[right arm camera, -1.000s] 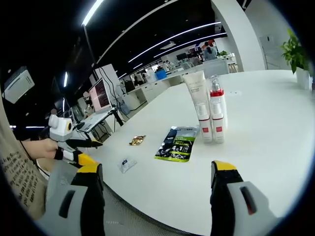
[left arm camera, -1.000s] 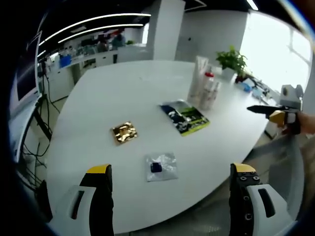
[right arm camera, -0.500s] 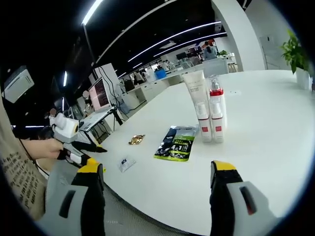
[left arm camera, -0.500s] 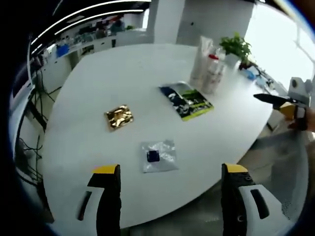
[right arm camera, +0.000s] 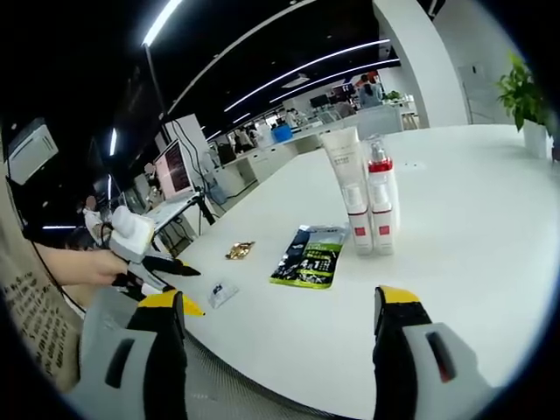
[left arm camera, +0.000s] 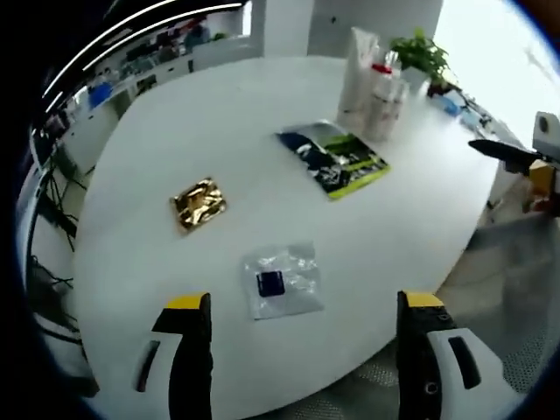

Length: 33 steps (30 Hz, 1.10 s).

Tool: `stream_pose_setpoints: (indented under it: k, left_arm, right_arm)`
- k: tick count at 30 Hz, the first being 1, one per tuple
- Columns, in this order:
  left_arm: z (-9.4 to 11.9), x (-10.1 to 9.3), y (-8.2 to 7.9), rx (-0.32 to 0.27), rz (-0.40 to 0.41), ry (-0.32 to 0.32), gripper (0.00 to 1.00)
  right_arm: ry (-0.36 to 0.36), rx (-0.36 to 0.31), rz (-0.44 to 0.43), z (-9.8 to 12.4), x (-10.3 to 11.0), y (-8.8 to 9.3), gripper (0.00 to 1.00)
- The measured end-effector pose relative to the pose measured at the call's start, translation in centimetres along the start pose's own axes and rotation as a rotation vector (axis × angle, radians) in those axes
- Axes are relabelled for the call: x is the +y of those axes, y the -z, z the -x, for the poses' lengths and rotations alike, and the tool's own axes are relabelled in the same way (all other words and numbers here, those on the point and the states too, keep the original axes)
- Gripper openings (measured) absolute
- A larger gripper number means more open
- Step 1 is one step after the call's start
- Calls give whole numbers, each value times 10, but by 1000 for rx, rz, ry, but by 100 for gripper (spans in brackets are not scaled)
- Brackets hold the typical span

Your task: Arrange the skincare products in the storage area until every visible bottle or jar stands upright without overlapping.

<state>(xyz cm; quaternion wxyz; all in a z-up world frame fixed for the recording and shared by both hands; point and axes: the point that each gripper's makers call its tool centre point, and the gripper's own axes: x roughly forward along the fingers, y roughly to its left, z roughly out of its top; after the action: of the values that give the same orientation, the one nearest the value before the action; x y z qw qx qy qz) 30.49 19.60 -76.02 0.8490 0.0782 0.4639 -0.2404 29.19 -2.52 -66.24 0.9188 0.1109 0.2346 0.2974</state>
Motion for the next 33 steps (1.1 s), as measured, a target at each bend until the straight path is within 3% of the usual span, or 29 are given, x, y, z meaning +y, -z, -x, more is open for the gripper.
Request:
stream_pose_setpoints:
  k: [15,29,33]
  left_arm:
    - [-23,10,8,102,-16,-51,68]
    - [-27,16,3,126,-19,-81,54]
    - [-27,11,1,117,-49,-64,44]
  right_arm:
    - [17,-5,-8,0,-4,-1,89]
    - [24,2,-14,-1,-7,0,89]
    - [24,5,-16,-1,-7,0,89]
